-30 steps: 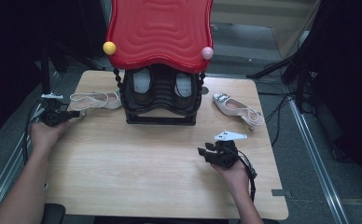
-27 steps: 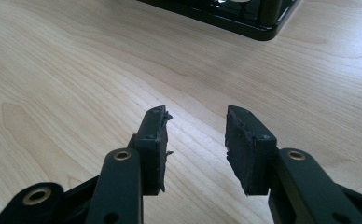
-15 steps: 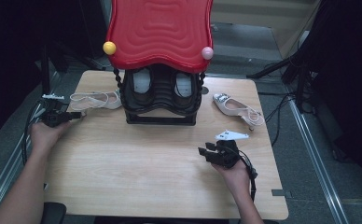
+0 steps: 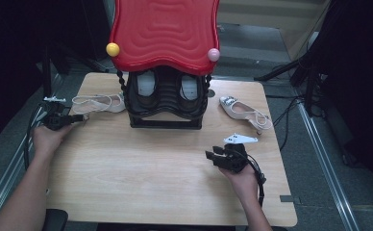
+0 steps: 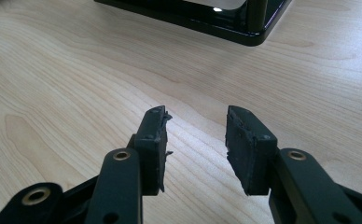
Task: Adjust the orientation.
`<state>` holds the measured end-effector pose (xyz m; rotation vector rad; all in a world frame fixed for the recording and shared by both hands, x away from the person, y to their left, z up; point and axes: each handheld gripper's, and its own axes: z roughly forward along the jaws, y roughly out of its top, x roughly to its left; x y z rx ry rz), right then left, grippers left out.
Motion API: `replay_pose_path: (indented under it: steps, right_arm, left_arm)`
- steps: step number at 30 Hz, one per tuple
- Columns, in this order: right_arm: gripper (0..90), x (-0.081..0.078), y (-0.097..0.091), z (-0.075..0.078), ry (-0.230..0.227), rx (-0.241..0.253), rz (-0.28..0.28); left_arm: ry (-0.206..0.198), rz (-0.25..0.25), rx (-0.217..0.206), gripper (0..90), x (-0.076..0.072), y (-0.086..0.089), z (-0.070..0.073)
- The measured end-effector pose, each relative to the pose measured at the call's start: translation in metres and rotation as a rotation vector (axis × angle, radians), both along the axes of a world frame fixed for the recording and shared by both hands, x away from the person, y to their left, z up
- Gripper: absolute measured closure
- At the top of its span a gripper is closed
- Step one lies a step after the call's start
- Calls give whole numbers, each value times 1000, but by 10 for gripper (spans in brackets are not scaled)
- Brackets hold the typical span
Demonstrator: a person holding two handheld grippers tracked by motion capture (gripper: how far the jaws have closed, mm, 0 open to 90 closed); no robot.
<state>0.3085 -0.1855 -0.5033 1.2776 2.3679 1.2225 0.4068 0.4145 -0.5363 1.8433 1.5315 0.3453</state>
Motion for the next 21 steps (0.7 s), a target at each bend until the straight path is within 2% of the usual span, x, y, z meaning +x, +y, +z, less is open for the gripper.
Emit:
replay_pose_path:
  steps: [5,9,12,17,19,21]
  right_arm:
    - [601,1,1,-1,-1,3,3]
    - [601,1,0,0,0,3,1]
    - [601,1,-1,0,-3,7,-2]
    - [601,2,-2,0,-6,21,-6]
    - [602,4,-2,0,-9,31,-6]
    - [604,4,-2,0,-8,36,-6]
  left_arm:
    - [0,5,6,900,0,-1,0]
    - [9,-17,7,900,-1,-3,1]
    - [9,-17,-10,900,-3,-3,2]
    - [5,-64,-12,900,-9,-6,3]
    - [3,-61,4,900,-8,-7,4]
    - [6,-40,-13,900,-7,-6,3]
